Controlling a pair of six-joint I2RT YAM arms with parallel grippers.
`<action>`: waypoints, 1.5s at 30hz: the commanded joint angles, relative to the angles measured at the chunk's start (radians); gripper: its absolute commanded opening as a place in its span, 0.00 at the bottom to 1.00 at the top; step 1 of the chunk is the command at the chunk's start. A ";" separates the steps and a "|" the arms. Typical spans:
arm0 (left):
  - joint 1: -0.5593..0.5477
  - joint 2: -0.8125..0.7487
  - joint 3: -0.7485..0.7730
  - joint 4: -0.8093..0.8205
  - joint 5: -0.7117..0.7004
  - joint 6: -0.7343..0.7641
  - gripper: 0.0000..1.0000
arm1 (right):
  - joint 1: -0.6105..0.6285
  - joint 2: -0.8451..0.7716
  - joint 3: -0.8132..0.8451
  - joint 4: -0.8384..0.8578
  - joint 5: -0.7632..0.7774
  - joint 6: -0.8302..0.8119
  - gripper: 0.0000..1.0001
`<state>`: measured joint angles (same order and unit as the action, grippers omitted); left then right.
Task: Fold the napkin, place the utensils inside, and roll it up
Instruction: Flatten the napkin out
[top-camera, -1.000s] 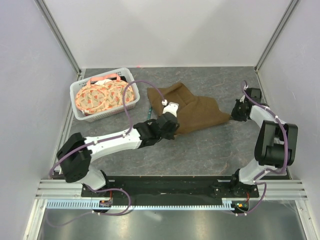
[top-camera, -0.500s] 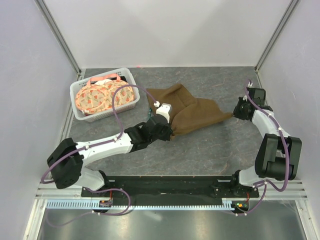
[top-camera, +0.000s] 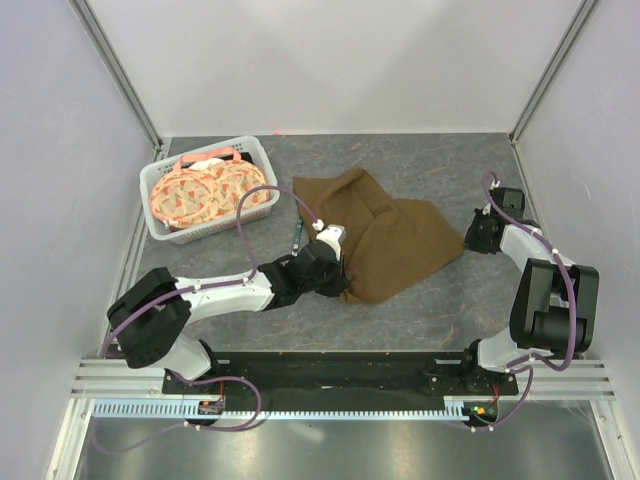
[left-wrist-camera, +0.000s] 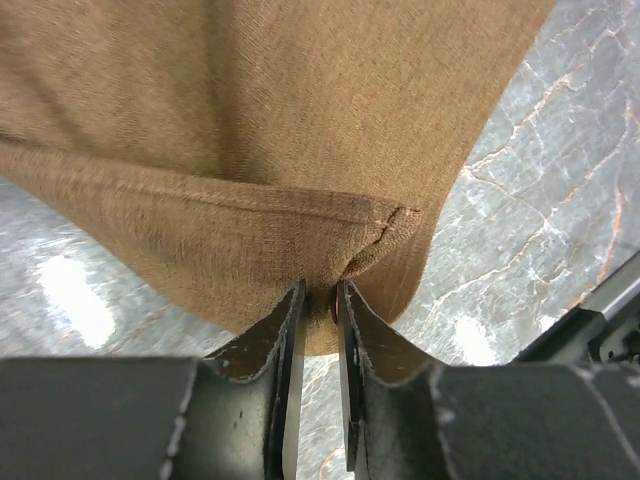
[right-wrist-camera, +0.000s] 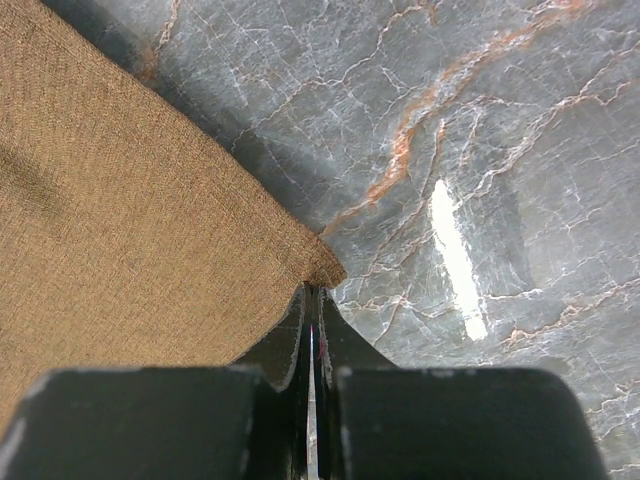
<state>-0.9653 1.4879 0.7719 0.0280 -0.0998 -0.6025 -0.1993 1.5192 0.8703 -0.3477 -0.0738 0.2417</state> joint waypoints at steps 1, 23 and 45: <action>0.002 0.023 -0.005 0.098 0.032 -0.049 0.18 | -0.005 -0.001 0.004 0.030 0.012 -0.010 0.00; 0.004 -0.506 0.254 0.027 -0.273 0.289 0.02 | -0.005 -0.510 0.481 -0.217 0.042 0.028 0.00; 0.007 -0.442 0.751 -0.326 -0.190 0.351 0.02 | -0.003 -0.599 0.925 -0.384 0.114 -0.012 0.00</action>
<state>-0.9684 0.9367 1.5040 -0.2485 -0.2070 -0.3241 -0.2001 0.8326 1.9392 -0.7334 -0.0025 0.2314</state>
